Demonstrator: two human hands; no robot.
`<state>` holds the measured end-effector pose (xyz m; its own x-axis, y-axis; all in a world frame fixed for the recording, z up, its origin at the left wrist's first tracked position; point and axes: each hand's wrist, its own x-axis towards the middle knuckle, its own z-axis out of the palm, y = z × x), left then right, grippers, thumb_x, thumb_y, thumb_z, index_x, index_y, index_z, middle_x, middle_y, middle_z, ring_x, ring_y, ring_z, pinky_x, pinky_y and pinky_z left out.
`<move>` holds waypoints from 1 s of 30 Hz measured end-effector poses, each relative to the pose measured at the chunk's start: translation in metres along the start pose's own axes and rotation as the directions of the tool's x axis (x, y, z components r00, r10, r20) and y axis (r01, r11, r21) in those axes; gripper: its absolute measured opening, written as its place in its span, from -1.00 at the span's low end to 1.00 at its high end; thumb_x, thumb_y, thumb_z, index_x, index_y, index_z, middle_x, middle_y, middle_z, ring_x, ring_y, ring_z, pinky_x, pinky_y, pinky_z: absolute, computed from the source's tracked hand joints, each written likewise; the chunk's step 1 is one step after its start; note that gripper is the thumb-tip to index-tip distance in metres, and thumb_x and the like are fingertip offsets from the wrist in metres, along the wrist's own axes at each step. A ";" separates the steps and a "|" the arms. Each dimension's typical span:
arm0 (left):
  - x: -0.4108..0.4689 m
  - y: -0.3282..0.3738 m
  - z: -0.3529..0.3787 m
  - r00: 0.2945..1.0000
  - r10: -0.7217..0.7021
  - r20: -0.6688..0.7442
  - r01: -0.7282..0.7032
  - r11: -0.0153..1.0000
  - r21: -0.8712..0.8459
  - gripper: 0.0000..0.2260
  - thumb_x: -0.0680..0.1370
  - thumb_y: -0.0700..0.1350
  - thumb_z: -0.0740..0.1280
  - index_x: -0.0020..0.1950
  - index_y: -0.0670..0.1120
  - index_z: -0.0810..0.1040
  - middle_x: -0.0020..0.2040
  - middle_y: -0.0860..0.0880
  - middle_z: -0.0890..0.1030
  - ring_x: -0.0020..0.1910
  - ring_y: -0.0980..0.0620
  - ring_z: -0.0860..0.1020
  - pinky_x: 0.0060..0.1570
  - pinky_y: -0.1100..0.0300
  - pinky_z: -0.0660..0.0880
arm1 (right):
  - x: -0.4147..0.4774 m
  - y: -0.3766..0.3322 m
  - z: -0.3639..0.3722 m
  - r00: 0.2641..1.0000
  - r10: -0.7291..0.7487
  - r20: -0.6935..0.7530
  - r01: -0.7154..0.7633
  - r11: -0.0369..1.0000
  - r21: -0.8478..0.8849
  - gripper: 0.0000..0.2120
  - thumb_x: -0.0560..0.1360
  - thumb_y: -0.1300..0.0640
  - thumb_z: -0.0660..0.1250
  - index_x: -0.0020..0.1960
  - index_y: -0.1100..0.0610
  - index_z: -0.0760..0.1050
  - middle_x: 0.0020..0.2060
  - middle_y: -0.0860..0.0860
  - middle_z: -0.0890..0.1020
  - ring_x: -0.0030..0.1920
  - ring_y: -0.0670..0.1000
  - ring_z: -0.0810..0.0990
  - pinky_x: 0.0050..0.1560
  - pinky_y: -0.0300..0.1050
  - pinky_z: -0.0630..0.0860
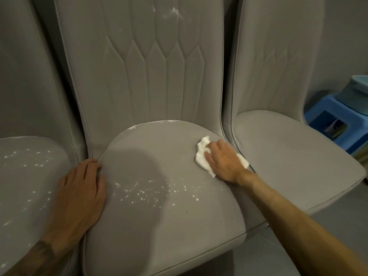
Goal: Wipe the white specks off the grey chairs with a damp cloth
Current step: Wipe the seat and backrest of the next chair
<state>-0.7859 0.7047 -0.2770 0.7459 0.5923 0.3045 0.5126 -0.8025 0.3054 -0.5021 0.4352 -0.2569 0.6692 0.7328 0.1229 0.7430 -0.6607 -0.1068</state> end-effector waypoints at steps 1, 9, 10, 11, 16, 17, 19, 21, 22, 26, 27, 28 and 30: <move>0.000 0.001 0.000 1.000 -0.001 -0.004 0.001 1.000 -0.001 -0.65 0.64 0.01 0.08 0.27 -0.15 0.48 0.30 -0.19 0.52 0.20 -0.26 0.50 0.22 -0.25 0.44 | 0.003 0.011 -0.003 0.990 0.138 0.008 -0.137 0.990 -0.044 -0.66 0.70 0.06 0.00 0.27 0.24 0.41 0.21 0.21 0.47 0.14 0.20 0.42 0.18 0.10 0.30; 0.000 0.000 -0.001 0.999 0.026 -0.037 -0.026 1.000 -0.009 -0.66 0.61 0.00 0.10 0.25 -0.16 0.47 0.27 -0.19 0.51 0.14 -0.31 0.50 0.14 -0.27 0.43 | -0.038 -0.035 0.013 0.989 -0.115 -0.094 0.122 0.990 0.073 -0.76 0.68 0.05 0.11 0.09 0.22 0.43 -0.01 0.15 0.49 -0.05 0.19 0.41 0.07 0.13 0.34; 0.000 0.000 -0.001 0.999 0.035 -0.037 -0.035 0.999 -0.011 -0.66 0.62 0.00 0.09 0.25 -0.16 0.47 0.27 -0.20 0.50 0.13 -0.31 0.50 0.13 -0.28 0.44 | -0.035 -0.025 0.007 0.991 -0.117 -0.065 0.122 0.990 0.071 -0.75 0.68 0.05 0.12 0.09 0.22 0.44 0.00 0.15 0.49 -0.04 0.20 0.42 0.08 0.13 0.34; 0.000 0.000 -0.002 0.999 0.039 -0.036 -0.040 0.999 -0.010 -0.65 0.62 0.00 0.09 0.26 -0.16 0.47 0.27 -0.20 0.50 0.13 -0.32 0.51 0.13 -0.28 0.44 | -0.029 -0.011 0.003 0.997 -0.074 -0.034 0.076 0.995 0.059 -0.74 0.68 0.04 0.12 0.12 0.23 0.44 0.02 0.17 0.49 0.00 0.22 0.43 0.12 0.14 0.33; 0.000 0.004 -0.002 0.999 0.020 -0.030 -0.020 1.000 -0.022 -0.63 0.62 0.00 0.08 0.26 -0.19 0.48 0.29 -0.23 0.52 0.15 -0.33 0.50 0.15 -0.29 0.44 | -0.002 0.017 -0.011 0.959 0.261 -0.112 -0.262 0.965 0.005 -0.74 0.66 0.12 0.15 0.21 0.29 0.44 0.12 0.27 0.50 0.14 0.31 0.47 0.18 0.17 0.39; 0.001 0.004 -0.002 0.999 0.017 -0.028 -0.017 1.000 -0.022 -0.63 0.62 0.00 0.08 0.26 -0.19 0.49 0.29 -0.23 0.51 0.16 -0.33 0.50 0.16 -0.28 0.43 | -0.006 0.006 -0.008 0.959 0.234 -0.162 -0.231 0.972 0.040 -0.79 0.63 0.18 0.19 0.14 0.31 0.47 0.04 0.29 0.52 0.04 0.34 0.51 0.09 0.21 0.47; 0.001 0.003 -0.002 0.999 0.023 -0.031 -0.024 1.000 -0.018 -0.65 0.61 -0.01 0.10 0.26 -0.18 0.48 0.29 -0.23 0.51 0.16 -0.34 0.50 0.14 -0.28 0.43 | -0.025 -0.008 0.006 0.977 0.068 -0.201 -0.056 0.996 0.065 -0.85 0.59 0.17 0.20 -0.01 0.25 0.46 -0.14 0.22 0.50 -0.15 0.25 0.49 -0.06 0.13 0.46; 0.000 0.000 0.000 0.998 0.048 -0.047 -0.048 0.999 -0.002 -0.66 0.61 -0.02 0.11 0.25 -0.18 0.48 0.27 -0.22 0.50 0.13 -0.33 0.51 0.11 -0.28 0.44 | -0.036 -0.004 0.007 0.995 -0.018 -0.100 0.029 0.994 0.110 -0.82 0.66 0.04 0.12 0.00 0.14 0.38 -0.11 0.11 0.45 -0.11 0.13 0.40 0.02 0.01 0.33; 0.000 0.000 0.001 0.997 0.057 -0.053 -0.057 0.998 0.004 -0.67 0.61 -0.01 0.10 0.25 -0.17 0.47 0.27 -0.21 0.50 0.12 -0.32 0.50 0.10 -0.27 0.44 | -0.033 0.005 0.005 0.997 -0.020 -0.070 0.026 0.995 0.096 -0.80 0.67 0.03 0.10 0.02 0.14 0.37 -0.07 0.11 0.46 -0.07 0.14 0.40 0.06 0.02 0.32; 0.001 0.001 0.001 0.997 0.046 -0.057 -0.046 0.999 0.008 -0.67 0.61 -0.01 0.10 0.24 -0.17 0.48 0.28 -0.20 0.50 0.13 -0.30 0.50 0.11 -0.25 0.43 | -0.006 0.014 -0.004 0.969 0.239 -0.054 -0.240 0.971 -0.011 -0.71 0.69 0.09 0.03 0.18 0.26 0.41 0.16 0.22 0.49 0.11 0.22 0.43 0.16 0.08 0.28; 0.001 0.002 0.001 0.998 0.039 -0.053 -0.039 0.999 0.006 -0.67 0.61 -0.02 0.10 0.24 -0.17 0.48 0.28 -0.20 0.50 0.14 -0.30 0.49 0.12 -0.25 0.42 | -0.008 0.003 -0.002 0.966 0.247 -0.072 -0.249 0.968 -0.022 -0.71 0.69 0.08 0.03 0.20 0.26 0.40 0.16 0.22 0.49 0.11 0.22 0.43 0.16 0.08 0.28; 0.001 0.002 0.001 0.998 0.036 -0.051 -0.036 0.999 0.002 -0.67 0.61 -0.02 0.10 0.23 -0.17 0.48 0.27 -0.19 0.50 0.14 -0.30 0.49 0.12 -0.25 0.43 | -0.015 -0.010 0.002 0.976 0.203 -0.081 -0.205 0.979 -0.016 -0.71 0.68 0.07 0.03 0.20 0.24 0.39 0.13 0.21 0.49 0.09 0.22 0.42 0.16 0.08 0.29; 0.001 0.002 -0.001 0.999 0.035 -0.042 -0.035 0.999 -0.005 -0.67 0.61 -0.01 0.10 0.23 -0.17 0.48 0.28 -0.20 0.50 0.15 -0.30 0.49 0.13 -0.26 0.43 | -0.040 -0.035 0.012 0.997 0.045 -0.065 -0.043 0.999 0.028 -0.68 0.67 0.00 -0.02 0.16 0.18 0.38 0.05 0.15 0.48 0.01 0.18 0.41 0.12 0.08 0.32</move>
<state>-0.7847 0.7033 -0.2755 0.7451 0.5664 0.3522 0.4840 -0.8225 0.2987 -0.5549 0.4304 -0.2700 0.7003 0.6904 0.1816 0.7133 -0.6868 -0.1396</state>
